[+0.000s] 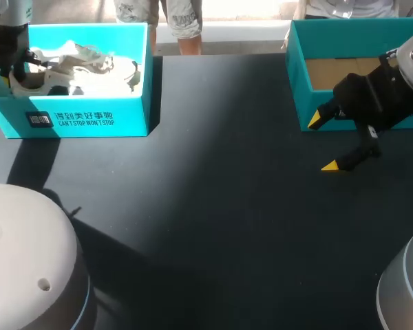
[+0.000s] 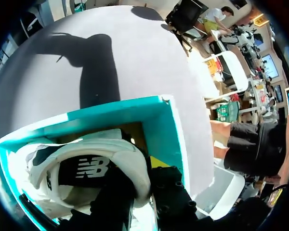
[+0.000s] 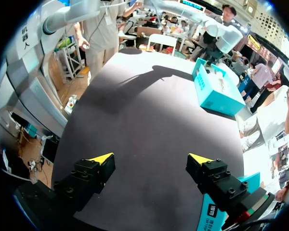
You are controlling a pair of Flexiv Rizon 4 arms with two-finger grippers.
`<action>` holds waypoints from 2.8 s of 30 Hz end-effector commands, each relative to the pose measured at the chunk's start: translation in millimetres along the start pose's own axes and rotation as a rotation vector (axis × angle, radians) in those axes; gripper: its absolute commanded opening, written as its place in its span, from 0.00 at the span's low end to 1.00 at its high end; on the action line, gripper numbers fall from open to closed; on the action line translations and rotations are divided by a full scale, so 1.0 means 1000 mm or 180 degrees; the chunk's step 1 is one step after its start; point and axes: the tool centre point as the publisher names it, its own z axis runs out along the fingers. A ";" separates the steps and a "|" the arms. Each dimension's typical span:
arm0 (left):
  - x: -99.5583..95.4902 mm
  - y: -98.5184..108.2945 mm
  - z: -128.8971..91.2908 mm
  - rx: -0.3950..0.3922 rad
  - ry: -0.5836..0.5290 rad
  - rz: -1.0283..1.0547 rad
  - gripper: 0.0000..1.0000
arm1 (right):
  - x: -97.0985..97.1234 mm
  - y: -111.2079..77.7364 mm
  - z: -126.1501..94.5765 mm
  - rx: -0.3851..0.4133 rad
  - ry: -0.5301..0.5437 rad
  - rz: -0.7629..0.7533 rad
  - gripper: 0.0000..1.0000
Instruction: Take the shoe out of the shoebox, open the shoe tongue, remove and reinsert the insole, then place the shoe into the shoebox
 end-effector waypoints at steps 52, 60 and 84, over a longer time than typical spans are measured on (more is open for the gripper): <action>-0.088 -0.109 -0.180 -0.0240 0.0366 -0.0223 0.00 | -0.001 0.000 0.001 0.0005 0.0008 0.0000 1.00; -0.140 -0.146 -0.186 -0.0192 0.0136 -0.0038 0.00 | -0.001 0.000 0.001 0.0005 0.0008 0.0000 1.00; -0.276 -0.219 -0.191 0.0069 -0.0176 0.0747 0.00 | -0.001 0.000 0.001 0.0005 0.0008 0.0000 1.00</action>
